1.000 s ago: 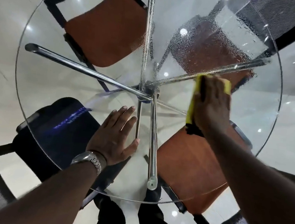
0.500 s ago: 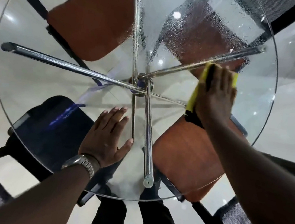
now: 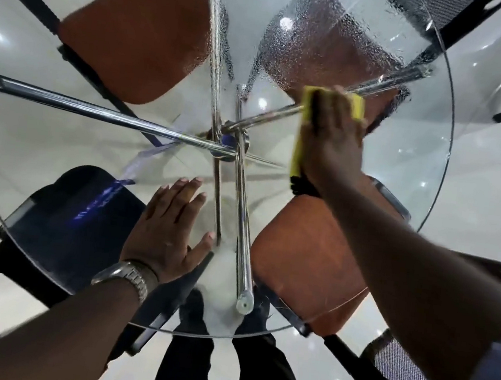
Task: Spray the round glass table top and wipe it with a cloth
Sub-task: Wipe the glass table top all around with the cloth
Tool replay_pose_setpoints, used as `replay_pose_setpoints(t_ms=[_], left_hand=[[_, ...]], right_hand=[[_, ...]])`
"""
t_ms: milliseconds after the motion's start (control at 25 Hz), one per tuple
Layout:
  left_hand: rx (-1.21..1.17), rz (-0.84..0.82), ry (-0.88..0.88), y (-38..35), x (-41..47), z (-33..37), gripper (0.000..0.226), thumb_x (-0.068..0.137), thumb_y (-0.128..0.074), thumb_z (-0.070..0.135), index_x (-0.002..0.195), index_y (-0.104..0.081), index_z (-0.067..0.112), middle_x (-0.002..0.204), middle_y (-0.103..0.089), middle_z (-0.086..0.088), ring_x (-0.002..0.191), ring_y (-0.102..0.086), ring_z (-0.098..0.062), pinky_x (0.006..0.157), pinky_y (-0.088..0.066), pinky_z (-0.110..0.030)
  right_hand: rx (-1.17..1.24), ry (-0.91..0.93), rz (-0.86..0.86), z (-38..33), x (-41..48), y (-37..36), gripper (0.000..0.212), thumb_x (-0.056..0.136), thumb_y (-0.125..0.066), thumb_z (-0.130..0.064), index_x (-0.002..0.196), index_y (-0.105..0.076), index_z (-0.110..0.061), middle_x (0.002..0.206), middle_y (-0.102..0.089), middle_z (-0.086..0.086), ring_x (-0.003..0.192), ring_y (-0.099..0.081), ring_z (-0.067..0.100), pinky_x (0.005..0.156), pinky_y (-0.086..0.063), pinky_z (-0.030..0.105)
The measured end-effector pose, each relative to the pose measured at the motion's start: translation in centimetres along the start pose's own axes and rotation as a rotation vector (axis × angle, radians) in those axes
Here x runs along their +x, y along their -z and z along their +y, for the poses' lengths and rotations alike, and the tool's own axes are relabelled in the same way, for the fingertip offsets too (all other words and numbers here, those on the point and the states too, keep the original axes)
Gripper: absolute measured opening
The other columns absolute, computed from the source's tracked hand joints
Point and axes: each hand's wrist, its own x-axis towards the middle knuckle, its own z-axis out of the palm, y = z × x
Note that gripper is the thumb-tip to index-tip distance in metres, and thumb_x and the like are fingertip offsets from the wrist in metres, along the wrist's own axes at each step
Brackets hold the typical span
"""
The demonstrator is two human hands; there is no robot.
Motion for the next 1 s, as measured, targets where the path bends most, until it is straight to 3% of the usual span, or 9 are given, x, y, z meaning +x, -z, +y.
replay_pose_setpoints(t_ms=[80, 120, 280, 320, 440, 640, 800, 880, 1000], left_hand=[[-0.006, -0.001, -0.002, 0.1, -0.1, 0.1, 0.067, 0.092, -0.058, 0.046, 0.144, -0.052, 0.005, 0.165, -0.033, -0.012, 0.152, -0.031, -0.035, 0.123, -0.025, -0.055], [-0.013, 0.005, -0.008, 0.3, -0.1, 0.1, 0.066, 0.092, -0.058, 0.047, 0.144, -0.052, 0.005, 0.165, -0.033, -0.013, 0.152, -0.032, -0.036, 0.124, -0.025, -0.055], [-0.004, 0.054, -0.030, 0.1, -0.2, 0.0, 0.065, 0.093, -0.061, 0.044, 0.143, -0.053, 0.004, 0.164, -0.036, -0.015, 0.150, -0.035, -0.036, 0.122, -0.027, -0.055], [-0.011, 0.056, -0.032, 0.0, -0.2, 0.0, 0.065, 0.093, -0.060, 0.044, 0.144, -0.052, 0.004, 0.163, -0.037, -0.015, 0.150, -0.035, -0.036, 0.123, -0.027, -0.055], [-0.004, 0.060, -0.037, -0.2, -0.1, -0.1, 0.065, 0.093, -0.057, 0.045, 0.144, -0.051, 0.004, 0.161, -0.039, -0.016, 0.149, -0.036, -0.036, 0.124, -0.024, -0.053], [0.013, 0.026, -0.028, 0.4, -0.1, 0.9, 0.069, 0.093, -0.048, 0.053, 0.141, -0.051, 0.002, 0.158, -0.041, -0.018, 0.145, -0.039, -0.041, 0.121, -0.028, -0.056], [0.064, 0.106, 0.044, 0.5, 3.1, 3.2, 0.066, 0.093, -0.052, 0.052, 0.136, -0.053, 0.002, 0.142, -0.051, -0.023, 0.126, -0.049, -0.043, 0.107, -0.040, -0.053], [0.074, 0.171, 0.032, 0.1, 6.3, 5.5, 0.060, 0.096, -0.052, 0.048, 0.136, -0.053, 0.003, 0.137, -0.053, -0.022, 0.121, -0.050, -0.042, 0.103, -0.042, -0.052], [-0.007, 0.235, -0.045, -0.9, 12.2, 9.9, 0.053, 0.101, -0.047, 0.040, 0.139, -0.052, 0.003, 0.141, -0.051, -0.020, 0.126, -0.051, -0.042, 0.109, -0.040, -0.053]], right_hand=[[0.016, -0.400, -0.022, 0.1, -3.6, 1.4, 0.063, 0.112, -0.031, -0.047, 0.171, -0.021, -0.025, 0.179, -0.016, 0.002, 0.165, -0.014, 0.022, 0.131, -0.018, 0.053], [-0.023, -0.333, -0.037, -1.2, -5.0, 1.4, 0.064, 0.112, -0.030, -0.048, 0.171, -0.019, -0.026, 0.179, -0.015, 0.002, 0.165, -0.015, 0.024, 0.131, -0.018, 0.053], [-0.146, 0.649, -0.234, -1.9, -3.8, 0.5, 0.061, 0.112, -0.033, -0.054, 0.168, -0.034, -0.029, 0.174, -0.033, 0.000, 0.163, -0.026, 0.019, 0.131, -0.019, 0.048], [-0.135, 0.554, -0.190, -1.1, -2.7, 0.3, 0.061, 0.112, -0.033, -0.055, 0.168, -0.032, -0.031, 0.175, -0.031, -0.001, 0.164, -0.023, 0.017, 0.132, -0.018, 0.050], [0.022, -0.321, -0.045, -1.9, -6.0, 1.2, 0.063, 0.111, -0.030, -0.053, 0.170, -0.020, -0.033, 0.179, -0.016, -0.003, 0.166, -0.011, 0.018, 0.132, -0.015, 0.056], [-0.132, 0.310, -0.356, 2.7, -15.3, 4.2, 0.068, 0.110, -0.027, -0.061, 0.171, -0.010, -0.039, 0.180, -0.007, -0.010, 0.166, 0.000, 0.012, 0.134, -0.009, 0.052], [-0.056, -0.409, -0.148, 6.6, -14.0, 4.5, 0.069, 0.110, -0.023, -0.060, 0.171, -0.001, -0.038, 0.180, 0.004, -0.011, 0.166, 0.008, 0.011, 0.134, -0.003, 0.053], [-0.039, -0.539, -0.091, 4.7, -12.7, 3.3, 0.068, 0.111, -0.022, -0.055, 0.171, 0.001, -0.034, 0.180, 0.006, -0.008, 0.166, 0.009, 0.013, 0.134, -0.002, 0.054], [-0.083, 0.123, -0.206, 5.5, -9.2, 3.0, 0.065, 0.113, -0.027, -0.057, 0.172, -0.010, -0.034, 0.180, -0.009, -0.006, 0.166, -0.002, 0.014, 0.134, -0.006, 0.050]])
